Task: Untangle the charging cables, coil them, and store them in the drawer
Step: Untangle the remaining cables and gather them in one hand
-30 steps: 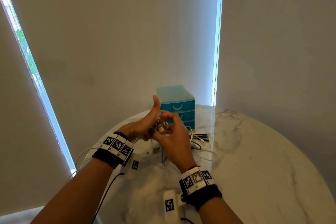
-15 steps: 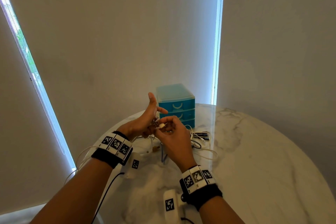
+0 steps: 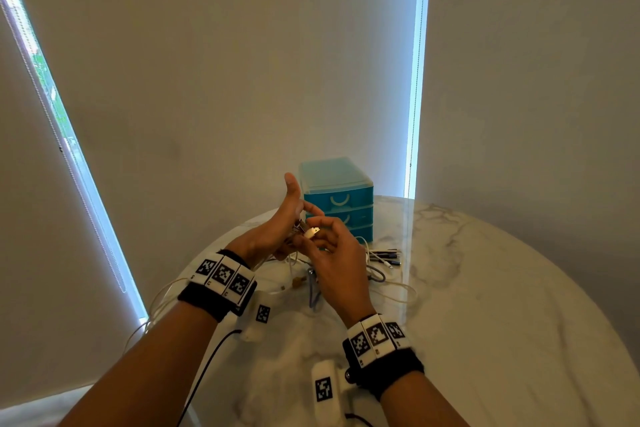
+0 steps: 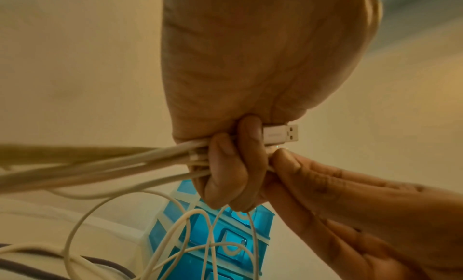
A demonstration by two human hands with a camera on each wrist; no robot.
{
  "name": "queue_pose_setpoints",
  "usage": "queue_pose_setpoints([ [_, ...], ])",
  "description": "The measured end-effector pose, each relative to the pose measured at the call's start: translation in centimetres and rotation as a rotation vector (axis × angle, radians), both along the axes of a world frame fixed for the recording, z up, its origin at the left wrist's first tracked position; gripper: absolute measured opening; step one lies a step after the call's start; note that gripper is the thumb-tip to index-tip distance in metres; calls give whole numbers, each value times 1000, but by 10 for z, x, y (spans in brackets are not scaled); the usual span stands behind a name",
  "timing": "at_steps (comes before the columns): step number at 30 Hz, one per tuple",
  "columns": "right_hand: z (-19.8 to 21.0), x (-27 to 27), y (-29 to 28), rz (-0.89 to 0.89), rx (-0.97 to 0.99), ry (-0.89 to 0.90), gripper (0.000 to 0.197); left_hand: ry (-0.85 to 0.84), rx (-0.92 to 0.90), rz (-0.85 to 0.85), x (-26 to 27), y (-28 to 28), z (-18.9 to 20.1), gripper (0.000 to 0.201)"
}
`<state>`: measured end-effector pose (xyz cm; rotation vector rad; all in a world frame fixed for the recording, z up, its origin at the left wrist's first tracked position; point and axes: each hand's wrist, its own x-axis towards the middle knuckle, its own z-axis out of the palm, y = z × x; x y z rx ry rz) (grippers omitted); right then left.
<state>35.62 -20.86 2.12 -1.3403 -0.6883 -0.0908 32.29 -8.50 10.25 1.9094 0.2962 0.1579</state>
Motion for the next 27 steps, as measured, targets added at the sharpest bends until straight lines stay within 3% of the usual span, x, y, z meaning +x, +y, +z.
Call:
queue_pose_setpoints([
  [6, 1, -1, 2, -53, -68, -42, 28, -5, -25, -41, 5, 3, -6, 119],
  [11, 3, -5, 0, -28, -30, 6, 25, -14, 20, -9, 4, 1, -9, 104],
  [16, 0, -9, 9, -70, -67, -50, 42, -42, 10, -6, 3, -1, -11, 92],
  [20, 0, -10, 12, 21, -190, -12, 55, -60, -118, 31, 4, -7, -11, 102],
  [23, 0, -9, 9, 99, -193, 56, 61, -95, -118, 21, -1, -5, -14, 86],
  [27, -6, -7, 11, 70, -151, 28, 51, -49, -91, -87, -8, 4, -11, 97],
])
